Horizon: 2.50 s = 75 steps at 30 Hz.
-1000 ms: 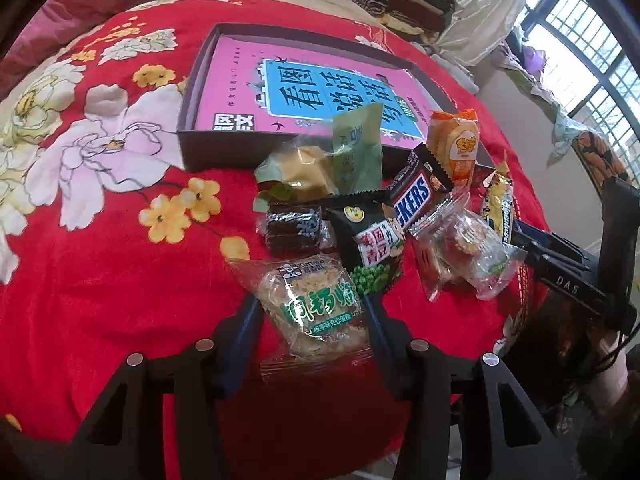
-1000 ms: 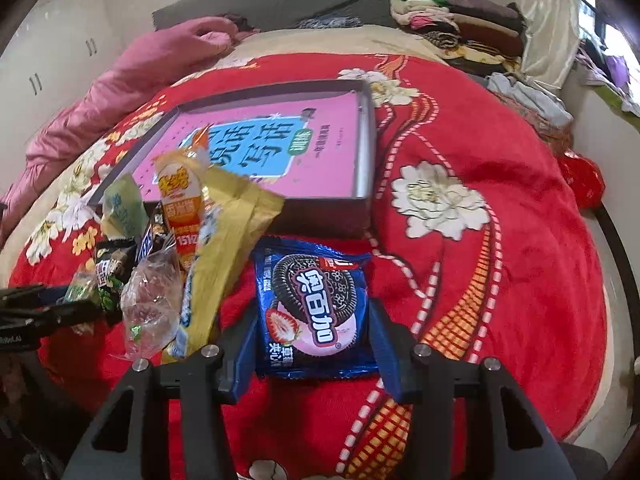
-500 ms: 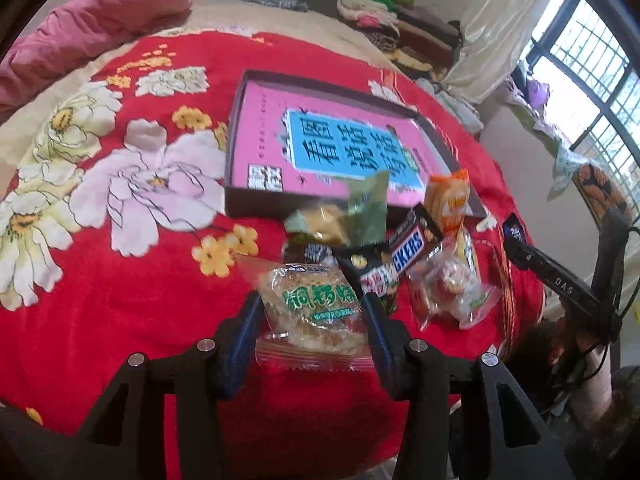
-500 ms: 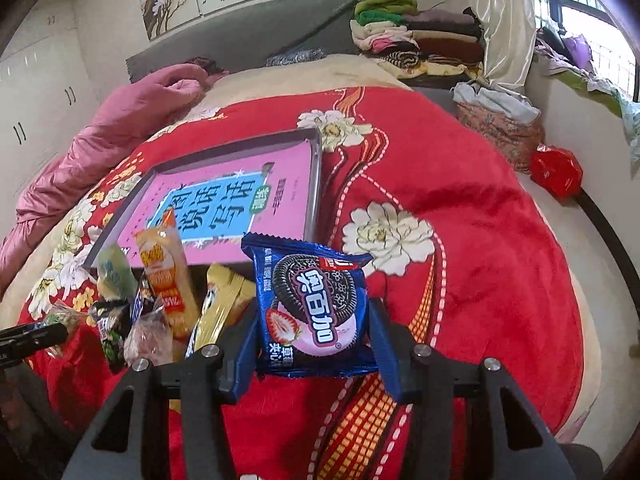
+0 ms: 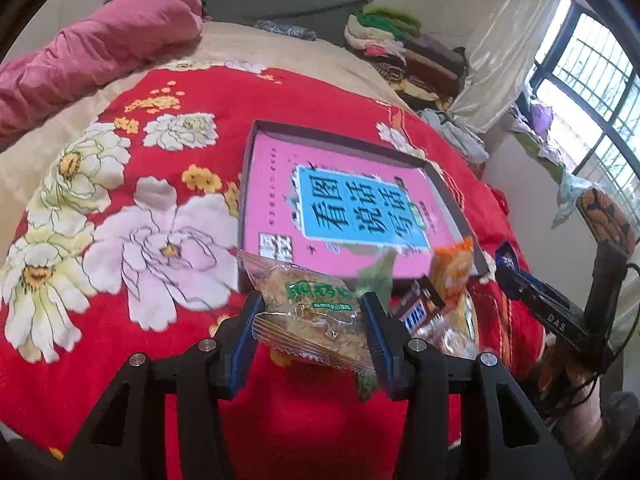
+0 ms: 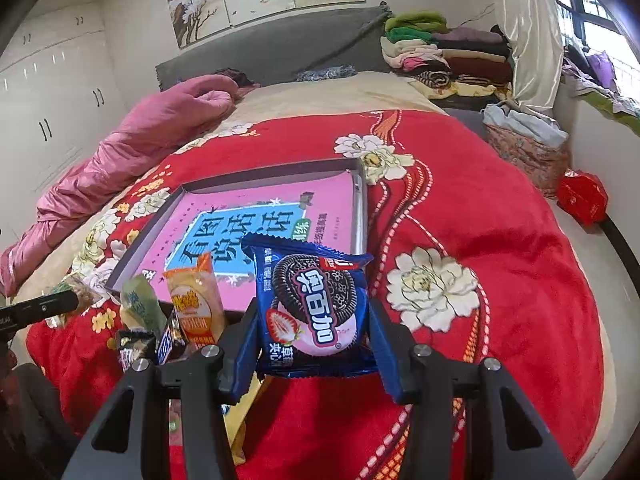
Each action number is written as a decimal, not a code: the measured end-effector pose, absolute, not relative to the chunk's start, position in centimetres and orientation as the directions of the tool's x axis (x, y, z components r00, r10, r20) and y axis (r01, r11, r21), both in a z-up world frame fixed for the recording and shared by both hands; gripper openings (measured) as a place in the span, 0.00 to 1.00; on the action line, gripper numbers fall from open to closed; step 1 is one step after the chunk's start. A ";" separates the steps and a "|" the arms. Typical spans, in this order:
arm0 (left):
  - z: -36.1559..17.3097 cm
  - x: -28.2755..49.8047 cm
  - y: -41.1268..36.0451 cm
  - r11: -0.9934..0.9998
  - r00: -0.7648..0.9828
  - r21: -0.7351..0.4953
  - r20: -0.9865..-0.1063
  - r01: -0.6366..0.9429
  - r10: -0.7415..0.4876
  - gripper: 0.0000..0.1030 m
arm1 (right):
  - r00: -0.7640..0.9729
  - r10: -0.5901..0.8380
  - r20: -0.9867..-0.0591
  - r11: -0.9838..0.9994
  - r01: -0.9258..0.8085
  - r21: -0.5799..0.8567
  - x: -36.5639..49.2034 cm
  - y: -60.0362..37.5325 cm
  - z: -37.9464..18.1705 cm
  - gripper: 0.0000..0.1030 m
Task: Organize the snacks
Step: 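Carry the cracker packet into the tray with left gripper while right carries the blue packet there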
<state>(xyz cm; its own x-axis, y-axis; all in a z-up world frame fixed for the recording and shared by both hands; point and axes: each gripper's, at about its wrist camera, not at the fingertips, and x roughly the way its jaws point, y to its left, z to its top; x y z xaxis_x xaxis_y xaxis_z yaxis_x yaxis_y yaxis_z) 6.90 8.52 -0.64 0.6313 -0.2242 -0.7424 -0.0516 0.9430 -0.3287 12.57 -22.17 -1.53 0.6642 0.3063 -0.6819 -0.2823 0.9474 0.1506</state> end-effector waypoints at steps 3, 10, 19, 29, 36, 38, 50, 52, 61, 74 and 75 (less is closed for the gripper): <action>-0.4 8.2 9.0 0.941 0.646 -0.333 -0.733 -0.065 -0.214 0.49 | 0.666 0.319 -0.674 0.943 -0.291 0.158 13.2 -21.9 -1.5 0.49; -0.7 11.4 9.5 0.940 0.657 -0.328 -0.730 -0.097 -0.188 0.49 | 0.664 0.332 -0.670 0.938 -0.310 0.158 15.0 -21.0 -1.8 0.49; -1.9 14.2 8.6 0.950 0.651 -0.301 -0.739 -0.087 -0.175 0.49 | 0.654 0.342 -0.675 0.931 -0.332 0.150 17.0 -20.0 -2.5 0.49; -3.5 16.7 7.4 0.959 0.624 -0.272 -0.763 -0.077 -0.166 0.49 | 0.632 0.338 -0.698 0.929 -0.342 0.139 18.8 -19.1 -3.8 0.49; -4.6 17.5 6.9 0.959 0.606 -0.272 -0.777 -0.079 -0.170 0.49 | 0.610 0.331 -0.720 0.930 -0.339 0.140 19.6 -18.8 -4.9 0.49; -4.9 17.6 6.8 0.961 0.600 -0.267 -0.782 -0.080 -0.167 0.49 | 0.610 0.326 -0.722 0.931 -0.342 0.131 19.6 -18.6 -5.0 0.49; -5.9 17.9 6.7 0.963 0.580 -0.260 -0.797 -0.077 -0.169 0.49 | 0.600 0.333 -0.727 0.919 -0.378 0.109 19.7 -17.7 -5.3 0.50; -6.0 17.9 6.7 0.963 0.578 -0.259 -0.799 -0.076 -0.169 0.49 | 0.600 0.335 -0.727 0.920 -0.376 0.114 19.6 -17.8 -5.3 0.50; -6.0 17.8 6.6 0.961 0.571 -0.268 -0.801 -0.071 -0.181 0.50 | 0.598 0.327 -0.731 0.922 -0.371 0.109 19.7 -17.7 -5.4 0.50; -5.6 17.2 6.9 0.952 0.568 -0.296 -0.797 -0.073 -0.204 0.59 | 0.616 0.328 -0.716 0.928 -0.352 0.122 19.5 -18.3 -4.8 0.56; -5.5 17.1 6.9 0.952 0.570 -0.298 -0.796 -0.071 -0.206 0.61 | 0.618 0.330 -0.714 0.928 -0.353 0.123 19.5 -18.4 -4.7 0.56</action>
<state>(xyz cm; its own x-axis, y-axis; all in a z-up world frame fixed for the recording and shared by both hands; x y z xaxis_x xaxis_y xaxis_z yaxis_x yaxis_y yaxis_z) 17.13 6.87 -5.54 0.5696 -0.2063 -0.7956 -0.0707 0.9521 -0.2975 19.48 -18.37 -4.73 0.6176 0.3298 -0.7140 -0.3526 0.9276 0.1235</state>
